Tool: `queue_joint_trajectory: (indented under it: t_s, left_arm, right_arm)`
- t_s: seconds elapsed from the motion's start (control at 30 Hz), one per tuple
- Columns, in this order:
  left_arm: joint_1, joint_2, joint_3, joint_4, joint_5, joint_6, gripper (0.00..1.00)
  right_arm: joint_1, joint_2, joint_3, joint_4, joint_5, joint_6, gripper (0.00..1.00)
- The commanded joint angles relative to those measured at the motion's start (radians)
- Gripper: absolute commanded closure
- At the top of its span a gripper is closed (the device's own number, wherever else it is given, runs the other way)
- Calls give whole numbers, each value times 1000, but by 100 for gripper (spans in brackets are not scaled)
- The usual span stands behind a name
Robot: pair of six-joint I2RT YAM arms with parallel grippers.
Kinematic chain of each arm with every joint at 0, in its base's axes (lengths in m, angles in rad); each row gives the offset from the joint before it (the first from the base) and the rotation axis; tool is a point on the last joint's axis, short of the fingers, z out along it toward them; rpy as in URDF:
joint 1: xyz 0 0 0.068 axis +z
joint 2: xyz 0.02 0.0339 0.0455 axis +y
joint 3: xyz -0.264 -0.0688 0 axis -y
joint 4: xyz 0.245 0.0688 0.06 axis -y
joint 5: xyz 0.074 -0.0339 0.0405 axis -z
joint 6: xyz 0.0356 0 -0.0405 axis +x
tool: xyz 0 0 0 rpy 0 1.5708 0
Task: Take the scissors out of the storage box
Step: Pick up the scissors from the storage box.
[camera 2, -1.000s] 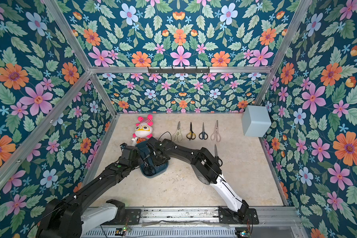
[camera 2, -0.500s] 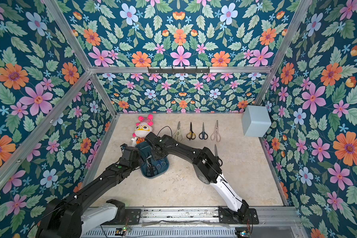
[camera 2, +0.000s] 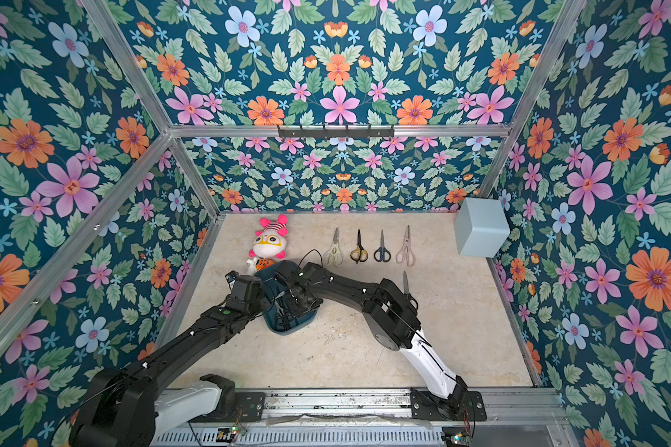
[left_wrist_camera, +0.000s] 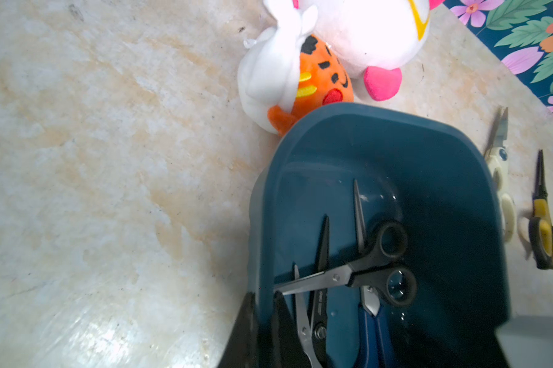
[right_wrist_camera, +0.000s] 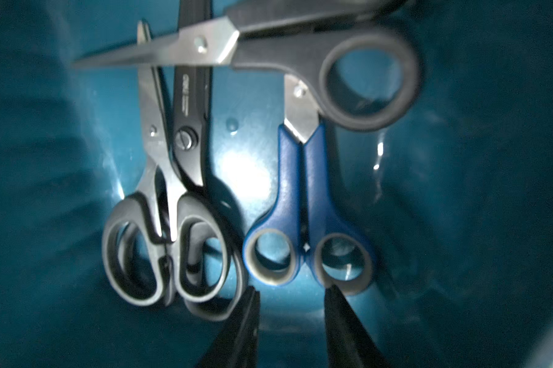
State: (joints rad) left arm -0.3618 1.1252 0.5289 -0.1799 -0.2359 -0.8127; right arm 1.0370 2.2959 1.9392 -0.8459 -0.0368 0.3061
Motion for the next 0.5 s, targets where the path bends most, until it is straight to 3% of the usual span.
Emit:
queue_joint_trajectory:
  t_s: [0.0,0.47]
  left_arm:
    - [1,-9,4,13,-32,-2,100]
    - [1,-33,9,11,-37,-1,100]
  right_arm:
    - [-1,27,21,2,55,13,61]
    - [1,117,82,-66,141,3,65]
